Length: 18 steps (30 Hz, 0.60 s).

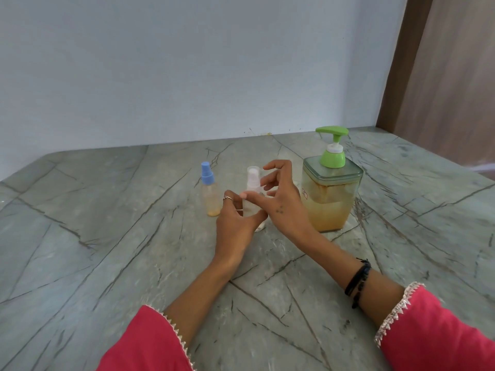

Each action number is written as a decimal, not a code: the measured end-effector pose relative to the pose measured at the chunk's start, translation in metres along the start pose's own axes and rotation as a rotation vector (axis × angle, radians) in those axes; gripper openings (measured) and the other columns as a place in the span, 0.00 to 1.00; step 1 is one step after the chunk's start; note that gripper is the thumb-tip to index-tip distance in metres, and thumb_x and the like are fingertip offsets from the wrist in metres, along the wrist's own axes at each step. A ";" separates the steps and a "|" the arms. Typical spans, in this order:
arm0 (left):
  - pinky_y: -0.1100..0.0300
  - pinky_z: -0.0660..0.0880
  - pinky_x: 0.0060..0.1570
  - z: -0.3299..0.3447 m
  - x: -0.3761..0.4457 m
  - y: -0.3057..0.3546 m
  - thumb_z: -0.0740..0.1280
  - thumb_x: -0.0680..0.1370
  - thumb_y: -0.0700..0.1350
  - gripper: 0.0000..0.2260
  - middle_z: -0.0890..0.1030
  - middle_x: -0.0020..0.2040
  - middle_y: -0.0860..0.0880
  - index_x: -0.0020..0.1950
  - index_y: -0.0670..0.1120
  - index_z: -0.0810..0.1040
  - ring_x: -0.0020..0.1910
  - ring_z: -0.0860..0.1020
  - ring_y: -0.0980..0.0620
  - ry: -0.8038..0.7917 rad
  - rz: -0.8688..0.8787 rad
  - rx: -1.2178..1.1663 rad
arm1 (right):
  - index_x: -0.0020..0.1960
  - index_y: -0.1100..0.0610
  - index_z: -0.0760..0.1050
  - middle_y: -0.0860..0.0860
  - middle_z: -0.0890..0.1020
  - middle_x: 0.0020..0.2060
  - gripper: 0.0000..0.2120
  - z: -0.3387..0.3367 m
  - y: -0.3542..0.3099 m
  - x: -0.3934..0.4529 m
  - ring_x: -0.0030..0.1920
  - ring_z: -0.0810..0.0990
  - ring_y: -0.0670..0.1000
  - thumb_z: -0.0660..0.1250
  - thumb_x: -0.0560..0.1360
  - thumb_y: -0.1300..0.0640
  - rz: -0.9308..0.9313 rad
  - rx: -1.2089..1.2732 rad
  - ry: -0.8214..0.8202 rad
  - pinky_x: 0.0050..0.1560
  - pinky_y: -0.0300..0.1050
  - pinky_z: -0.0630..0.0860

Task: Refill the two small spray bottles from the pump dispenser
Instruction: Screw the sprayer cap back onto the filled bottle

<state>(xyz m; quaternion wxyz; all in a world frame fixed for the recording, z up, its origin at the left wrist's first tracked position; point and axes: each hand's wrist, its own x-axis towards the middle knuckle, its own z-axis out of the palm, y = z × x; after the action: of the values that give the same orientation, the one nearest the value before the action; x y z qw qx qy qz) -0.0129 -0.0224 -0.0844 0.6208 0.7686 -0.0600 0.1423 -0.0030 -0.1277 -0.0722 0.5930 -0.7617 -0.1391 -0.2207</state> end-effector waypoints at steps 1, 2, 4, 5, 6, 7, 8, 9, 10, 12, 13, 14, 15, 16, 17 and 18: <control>0.62 0.74 0.40 0.000 0.000 0.000 0.72 0.71 0.45 0.15 0.77 0.42 0.49 0.44 0.46 0.65 0.42 0.77 0.55 0.000 -0.004 -0.009 | 0.58 0.46 0.61 0.46 0.73 0.47 0.29 0.001 0.002 -0.001 0.51 0.73 0.49 0.77 0.67 0.52 0.009 -0.017 -0.003 0.50 0.35 0.70; 0.63 0.74 0.38 0.000 0.000 0.000 0.72 0.71 0.44 0.15 0.77 0.41 0.50 0.44 0.46 0.65 0.41 0.76 0.55 0.000 -0.005 -0.012 | 0.59 0.44 0.61 0.45 0.72 0.50 0.30 0.001 0.002 -0.002 0.54 0.72 0.48 0.77 0.66 0.49 0.012 -0.019 -0.012 0.52 0.35 0.69; 0.69 0.73 0.35 -0.001 0.000 0.001 0.72 0.71 0.44 0.15 0.76 0.41 0.51 0.45 0.45 0.66 0.41 0.76 0.58 0.000 0.002 -0.005 | 0.61 0.41 0.60 0.43 0.72 0.58 0.30 0.000 0.002 -0.003 0.60 0.71 0.46 0.73 0.65 0.44 0.006 0.041 -0.040 0.59 0.39 0.69; 0.72 0.73 0.34 -0.001 0.000 0.001 0.72 0.71 0.44 0.14 0.76 0.42 0.52 0.46 0.46 0.66 0.41 0.76 0.59 -0.002 0.008 -0.001 | 0.63 0.41 0.61 0.44 0.74 0.61 0.29 -0.001 0.002 -0.003 0.62 0.72 0.46 0.71 0.67 0.45 0.004 0.106 -0.056 0.62 0.43 0.69; 0.74 0.72 0.34 -0.001 0.000 0.000 0.72 0.71 0.44 0.14 0.76 0.42 0.52 0.46 0.46 0.66 0.41 0.76 0.60 -0.003 0.013 0.001 | 0.64 0.42 0.61 0.46 0.76 0.62 0.27 -0.002 0.003 -0.002 0.63 0.74 0.47 0.70 0.70 0.49 0.009 0.183 -0.076 0.65 0.47 0.68; 0.75 0.71 0.33 -0.001 0.000 0.001 0.72 0.71 0.43 0.14 0.76 0.42 0.52 0.45 0.47 0.66 0.40 0.76 0.60 -0.003 0.015 -0.002 | 0.65 0.44 0.62 0.50 0.79 0.60 0.25 -0.003 0.003 -0.002 0.62 0.76 0.49 0.68 0.71 0.52 0.015 0.249 -0.094 0.67 0.51 0.68; 0.76 0.70 0.32 -0.001 0.000 0.000 0.72 0.71 0.42 0.14 0.75 0.42 0.52 0.44 0.47 0.66 0.40 0.76 0.60 -0.001 0.014 -0.006 | 0.66 0.45 0.63 0.52 0.81 0.58 0.25 -0.004 0.003 -0.002 0.60 0.78 0.52 0.68 0.72 0.55 0.017 0.277 -0.099 0.68 0.53 0.68; 0.76 0.70 0.32 0.000 0.000 0.000 0.72 0.71 0.42 0.14 0.75 0.42 0.52 0.44 0.47 0.66 0.40 0.76 0.60 0.001 0.013 -0.009 | 0.66 0.47 0.64 0.53 0.82 0.55 0.25 -0.004 0.003 -0.001 0.59 0.79 0.52 0.69 0.73 0.57 0.016 0.259 -0.083 0.67 0.54 0.68; 0.76 0.70 0.32 0.000 0.000 0.001 0.72 0.71 0.42 0.14 0.75 0.42 0.52 0.44 0.47 0.66 0.40 0.76 0.60 0.003 0.012 -0.010 | 0.65 0.48 0.64 0.52 0.83 0.52 0.25 -0.005 0.002 -0.001 0.57 0.80 0.50 0.71 0.73 0.58 0.016 0.223 -0.055 0.67 0.53 0.69; 0.73 0.71 0.34 0.000 0.000 0.001 0.72 0.71 0.42 0.14 0.75 0.42 0.52 0.43 0.49 0.66 0.42 0.76 0.58 0.006 0.010 -0.008 | 0.62 0.50 0.64 0.48 0.81 0.46 0.27 -0.004 0.001 0.000 0.53 0.79 0.46 0.75 0.70 0.59 0.020 0.147 0.013 0.62 0.47 0.72; 0.71 0.71 0.36 0.001 0.000 0.000 0.72 0.71 0.42 0.14 0.75 0.43 0.52 0.42 0.50 0.65 0.43 0.76 0.56 0.006 0.010 -0.010 | 0.61 0.50 0.64 0.47 0.79 0.45 0.28 -0.003 0.001 0.001 0.52 0.78 0.46 0.76 0.68 0.59 0.015 0.119 0.037 0.59 0.44 0.72; 0.70 0.71 0.37 0.001 0.000 0.000 0.72 0.70 0.42 0.15 0.75 0.43 0.52 0.42 0.51 0.65 0.43 0.76 0.56 0.004 0.011 -0.014 | 0.59 0.48 0.63 0.47 0.77 0.45 0.29 -0.003 0.001 0.002 0.52 0.76 0.48 0.78 0.67 0.57 0.006 0.093 0.044 0.56 0.41 0.72; 0.71 0.71 0.37 0.001 0.000 0.001 0.72 0.71 0.42 0.15 0.75 0.42 0.52 0.41 0.51 0.64 0.42 0.76 0.57 0.001 0.014 -0.017 | 0.58 0.46 0.63 0.46 0.75 0.46 0.30 -0.003 0.002 0.002 0.53 0.75 0.49 0.79 0.65 0.55 0.001 0.071 0.037 0.55 0.40 0.71; 0.73 0.70 0.36 0.001 0.000 0.002 0.72 0.71 0.42 0.16 0.74 0.41 0.53 0.41 0.51 0.64 0.41 0.75 0.58 -0.002 0.020 -0.017 | 0.57 0.44 0.63 0.46 0.74 0.49 0.29 -0.004 0.003 0.002 0.55 0.73 0.49 0.77 0.65 0.52 0.005 0.068 0.014 0.56 0.40 0.71; 0.74 0.70 0.34 0.001 0.000 0.002 0.72 0.71 0.42 0.16 0.74 0.40 0.54 0.41 0.51 0.64 0.40 0.75 0.59 -0.004 0.024 -0.014 | 0.58 0.42 0.63 0.46 0.74 0.54 0.27 -0.005 0.004 0.002 0.57 0.72 0.48 0.75 0.65 0.51 0.015 0.088 -0.023 0.58 0.42 0.72; 0.73 0.70 0.34 0.001 0.000 0.002 0.72 0.71 0.42 0.15 0.74 0.40 0.53 0.41 0.51 0.64 0.40 0.75 0.59 -0.003 0.027 -0.008 | 0.60 0.43 0.63 0.45 0.74 0.58 0.26 -0.006 0.005 0.001 0.59 0.72 0.45 0.72 0.67 0.52 0.023 0.129 -0.065 0.60 0.44 0.72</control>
<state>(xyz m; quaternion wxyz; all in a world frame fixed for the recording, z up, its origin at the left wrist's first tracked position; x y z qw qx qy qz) -0.0136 -0.0233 -0.0828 0.6218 0.7655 -0.0717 0.1492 -0.0010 -0.1345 -0.0743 0.6387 -0.7302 -0.1635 -0.1794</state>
